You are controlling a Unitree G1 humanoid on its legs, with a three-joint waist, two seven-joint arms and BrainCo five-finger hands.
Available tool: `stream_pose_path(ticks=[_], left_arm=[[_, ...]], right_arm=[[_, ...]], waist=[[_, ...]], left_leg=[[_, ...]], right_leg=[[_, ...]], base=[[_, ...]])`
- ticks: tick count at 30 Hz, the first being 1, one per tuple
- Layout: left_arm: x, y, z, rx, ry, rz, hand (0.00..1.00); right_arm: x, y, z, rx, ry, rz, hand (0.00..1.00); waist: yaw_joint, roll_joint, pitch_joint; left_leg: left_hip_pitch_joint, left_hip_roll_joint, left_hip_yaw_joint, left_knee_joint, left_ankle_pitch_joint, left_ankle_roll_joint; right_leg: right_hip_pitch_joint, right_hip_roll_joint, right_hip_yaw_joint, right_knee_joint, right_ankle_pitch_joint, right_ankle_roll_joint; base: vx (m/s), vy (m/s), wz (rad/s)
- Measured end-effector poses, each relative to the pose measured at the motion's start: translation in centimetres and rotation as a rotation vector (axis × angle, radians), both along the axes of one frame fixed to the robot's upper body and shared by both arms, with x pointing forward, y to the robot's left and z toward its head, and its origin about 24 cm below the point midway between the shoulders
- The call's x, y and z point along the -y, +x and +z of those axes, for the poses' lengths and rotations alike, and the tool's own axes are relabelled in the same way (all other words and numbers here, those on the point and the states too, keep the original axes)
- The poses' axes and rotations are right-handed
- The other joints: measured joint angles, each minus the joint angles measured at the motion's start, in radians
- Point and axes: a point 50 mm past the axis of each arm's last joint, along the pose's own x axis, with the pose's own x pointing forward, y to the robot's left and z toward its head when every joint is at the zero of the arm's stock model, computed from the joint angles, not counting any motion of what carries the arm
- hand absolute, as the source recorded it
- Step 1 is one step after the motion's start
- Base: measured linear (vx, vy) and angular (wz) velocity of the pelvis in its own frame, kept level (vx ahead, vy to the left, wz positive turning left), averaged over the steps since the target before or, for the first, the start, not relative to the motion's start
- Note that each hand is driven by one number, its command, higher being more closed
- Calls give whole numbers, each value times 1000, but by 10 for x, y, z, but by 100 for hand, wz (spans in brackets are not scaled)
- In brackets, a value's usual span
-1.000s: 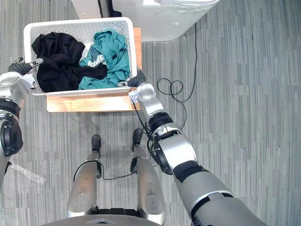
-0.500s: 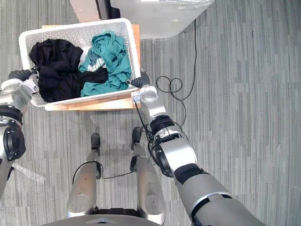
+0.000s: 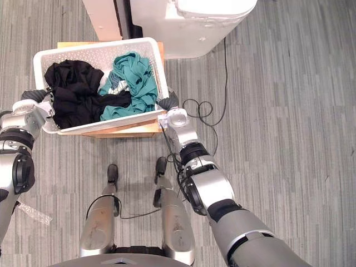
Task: Pick up the laundry basket with both hands and put the clothes into the washing machine.
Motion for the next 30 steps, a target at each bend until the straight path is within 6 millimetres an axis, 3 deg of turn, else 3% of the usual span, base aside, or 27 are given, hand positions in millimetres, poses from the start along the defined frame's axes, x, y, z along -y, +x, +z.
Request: stream_pose_path(ticks=[11, 17, 19, 20, 22, 23, 30], left_arm=[[-10, -21, -34, -117, 217, -51, 100], [-17, -61, -71, -182, 352, -128, 100], [-16, -78, -94, -244, 350, -157, 100], [-11, -93, -116, -303, 332, -187, 100], [-10, -103, -130, -345, 314, -202, 100], [-7, -115, -145, -395, 295, -217, 100], [18, -139, -182, -506, 253, -335, 100]], right_arm=[[-8, -23, -36, -49, -100, 82, 100], [0, -38, -51, -60, -207, 190, 100], [2, -43, -64, -102, -214, 217, 100], [7, -52, -83, -167, -226, 234, 100], [10, -60, -97, -222, -214, 247, 100], [13, -70, -114, -282, -218, 257, 100], [42, -100, -166, -499, -196, 220, 100]], waist=[[-14, 1, 0], [-19, 12, -7], [-12, 20, -56], [-6, 34, -115], [-4, 41, -156], [-4, 47, -205], [-25, 56, -306]], left_leg=[[134, 13, -21, 1, -15, -10], [246, 20, -9, 3, -52, -16], [251, 23, 1, -4, -60, -18], [252, 26, 3, -7, -69, -18], [254, 29, 4, -8, -74, -14], [254, 31, 6, -10, -78, -15], [293, 29, 32, -3, -111, -1]], right_leg=[[144, 4, -32, 12, -38, -7], [303, 21, -34, -96, -21, 4], [315, 26, -28, -126, -17, 3], [326, 31, -27, -150, -15, 6], [332, 34, -28, -162, -14, 8], [334, 37, -27, -172, -12, 13], [371, 29, -16, -175, -14, 23]], base=[[-15, -27, 7], [16, 10, -3], [69, 32, -9], [93, 32, -2], [111, 33, -2], [119, 35, -6], [58, 63, -7]])
